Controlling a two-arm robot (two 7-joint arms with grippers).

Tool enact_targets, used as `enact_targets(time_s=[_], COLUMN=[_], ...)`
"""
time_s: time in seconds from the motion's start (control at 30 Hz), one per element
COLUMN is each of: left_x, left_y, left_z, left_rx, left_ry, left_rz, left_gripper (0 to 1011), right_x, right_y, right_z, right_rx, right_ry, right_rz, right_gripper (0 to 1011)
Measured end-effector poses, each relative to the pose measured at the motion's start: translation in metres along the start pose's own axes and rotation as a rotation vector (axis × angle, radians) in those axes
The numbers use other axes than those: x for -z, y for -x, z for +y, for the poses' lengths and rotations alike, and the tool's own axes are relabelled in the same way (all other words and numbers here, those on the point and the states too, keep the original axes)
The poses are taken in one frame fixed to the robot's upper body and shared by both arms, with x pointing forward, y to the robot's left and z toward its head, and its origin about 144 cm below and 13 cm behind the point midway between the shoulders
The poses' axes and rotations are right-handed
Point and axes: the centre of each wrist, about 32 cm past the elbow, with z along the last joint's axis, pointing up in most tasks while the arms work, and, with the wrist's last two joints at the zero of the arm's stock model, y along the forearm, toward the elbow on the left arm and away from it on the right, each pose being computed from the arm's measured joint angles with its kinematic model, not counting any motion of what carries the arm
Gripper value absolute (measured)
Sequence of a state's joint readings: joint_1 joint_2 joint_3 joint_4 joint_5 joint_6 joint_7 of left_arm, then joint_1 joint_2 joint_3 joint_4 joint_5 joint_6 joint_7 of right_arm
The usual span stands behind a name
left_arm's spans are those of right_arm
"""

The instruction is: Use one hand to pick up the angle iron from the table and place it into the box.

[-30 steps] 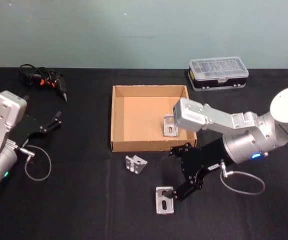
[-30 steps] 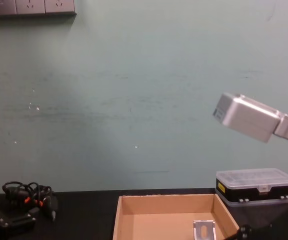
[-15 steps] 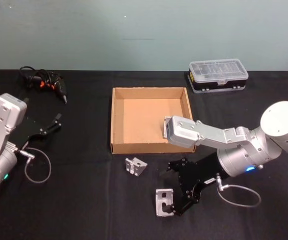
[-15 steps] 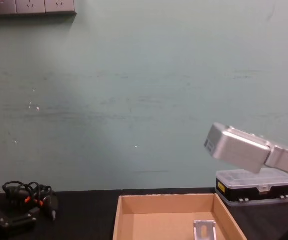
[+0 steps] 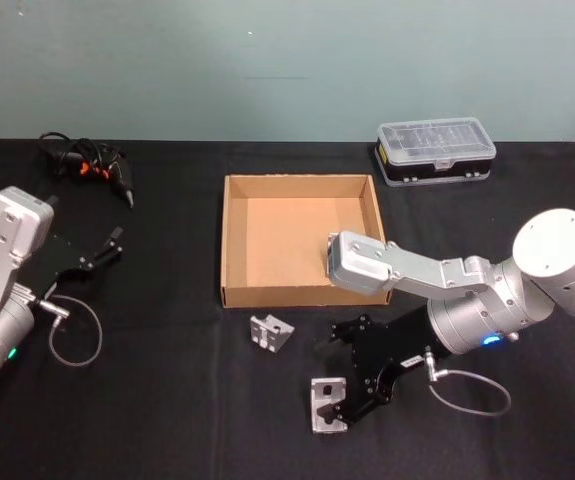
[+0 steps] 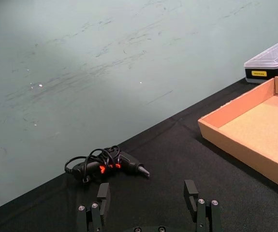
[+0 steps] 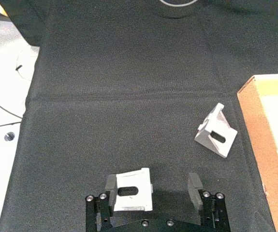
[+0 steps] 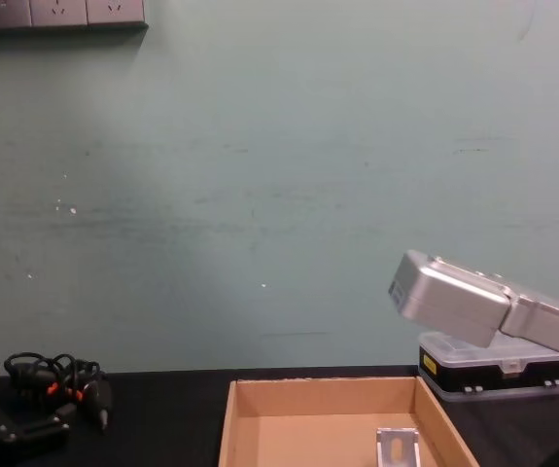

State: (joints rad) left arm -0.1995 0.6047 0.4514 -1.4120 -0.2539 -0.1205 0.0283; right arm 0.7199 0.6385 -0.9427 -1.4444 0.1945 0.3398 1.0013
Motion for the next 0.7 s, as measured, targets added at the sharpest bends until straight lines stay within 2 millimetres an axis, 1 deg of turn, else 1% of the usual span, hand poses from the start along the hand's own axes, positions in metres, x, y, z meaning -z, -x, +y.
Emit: enact_targets(time_s=[0.03,0.1,0.13,0.23,0.3,0.33,0.43,0.47,0.5,0.57,0.7], left_x=[0.0000,0.0000,0.0000,0.0000,0.0000,0.0000,0.0000,0.0000,0.0000,0.0000,0.0000], left_y=[0.0000,0.0000,0.0000,0.0000,0.0000,0.0000,0.0000,0.0000,0.0000,0.0000,0.0000], left_z=[0.0000,0.0000,0.0000,0.0000,0.0000,0.0000,0.0000,0.0000,0.0000,0.0000,0.0000], left_rx=[0.000,0.000,0.000,0.000,0.000,0.000,0.000,0.000,0.000,0.000,0.000], left_ry=[0.000,0.000,0.000,0.000,0.000,0.000,0.000,0.000,0.000,0.000,0.000], left_rz=[0.000,0.000,0.000,0.000,0.000,0.000,0.000,0.000,0.000,0.000,0.000], left_gripper=[1000,1000,1000,1000,1000,1000,1000,1000,1000,1000,1000], right_x=[0.0001,0.0002,0.0004,0.0016,0.0021,0.0027,0.0036,0.0041,0.0043,0.0050,0.0061], right_y=[0.0001,0.0004,0.0006,0.0013,0.0016,0.0019,0.0025,0.0029,0.0031,0.0035,0.0040], right_z=[0.0003,0.0008,0.0011,0.0013,0.0014,0.0015,0.0015,0.0017,0.0018,0.0018,0.0022], right_rx=[0.000,0.000,0.001,0.003,0.003,0.005,0.006,0.006,0.006,0.007,0.009], right_ry=[0.000,-0.001,-0.002,-0.004,-0.004,-0.004,-0.003,-0.003,-0.003,-0.003,-0.004], right_rz=[0.000,0.001,0.001,0.002,0.002,0.002,0.003,0.003,0.003,0.002,0.003], right_gripper=[947,868,868,763,732,677,609,548,533,443,340])
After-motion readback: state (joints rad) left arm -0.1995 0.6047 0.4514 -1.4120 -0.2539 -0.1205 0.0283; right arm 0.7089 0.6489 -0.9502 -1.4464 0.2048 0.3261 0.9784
